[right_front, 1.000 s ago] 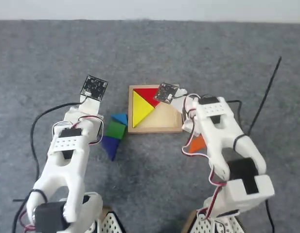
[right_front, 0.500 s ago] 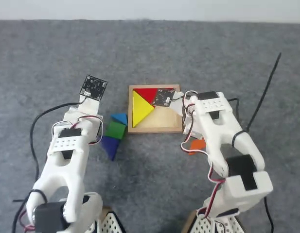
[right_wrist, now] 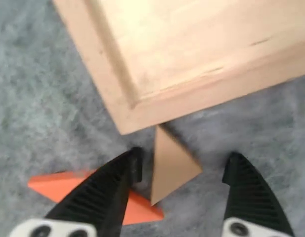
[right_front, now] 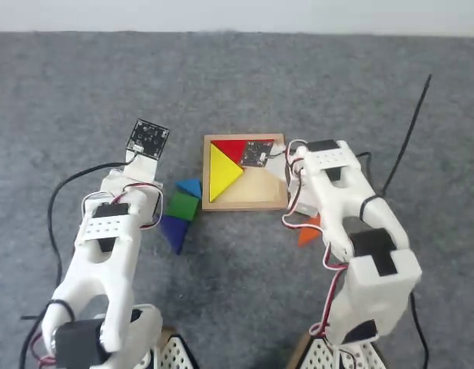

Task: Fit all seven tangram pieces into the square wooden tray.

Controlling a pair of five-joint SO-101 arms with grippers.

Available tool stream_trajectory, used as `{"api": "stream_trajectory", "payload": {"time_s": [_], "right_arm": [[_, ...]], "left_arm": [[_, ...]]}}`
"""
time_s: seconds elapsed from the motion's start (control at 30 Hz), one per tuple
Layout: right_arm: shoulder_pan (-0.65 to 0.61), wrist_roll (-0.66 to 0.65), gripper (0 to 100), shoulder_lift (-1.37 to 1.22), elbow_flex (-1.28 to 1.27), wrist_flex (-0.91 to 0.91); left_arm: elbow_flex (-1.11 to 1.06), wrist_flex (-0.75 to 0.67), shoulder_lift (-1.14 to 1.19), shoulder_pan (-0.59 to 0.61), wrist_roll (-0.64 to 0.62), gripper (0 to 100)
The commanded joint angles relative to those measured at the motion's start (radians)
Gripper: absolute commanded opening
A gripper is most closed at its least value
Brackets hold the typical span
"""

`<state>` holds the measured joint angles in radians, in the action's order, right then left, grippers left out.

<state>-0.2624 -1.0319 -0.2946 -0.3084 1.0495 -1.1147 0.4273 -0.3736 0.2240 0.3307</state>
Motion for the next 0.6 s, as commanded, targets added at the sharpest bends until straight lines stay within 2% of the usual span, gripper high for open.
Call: {"api": "stream_trajectory", "payload": {"time_s": [0.0,0.17,0.37,0.57], "right_arm": [[-0.004,0.014,28.4,-0.005,0.063,0.004],[-0.004,0.012,26.6,-0.012,0.064,0.004],[-0.004,0.012,10.8,-0.012,0.063,0.004],[-0.004,0.014,10.6,-0.005,0.061,0.004]], "left_arm": [[0.004,-0.018,-0.041,0.006,0.011,2],[0.004,-0.018,-0.041,0.006,0.011,2],[0.004,-0.018,-0.041,0.006,0.011,2],[0.004,-0.018,-0.041,0.006,0.011,2]]}}
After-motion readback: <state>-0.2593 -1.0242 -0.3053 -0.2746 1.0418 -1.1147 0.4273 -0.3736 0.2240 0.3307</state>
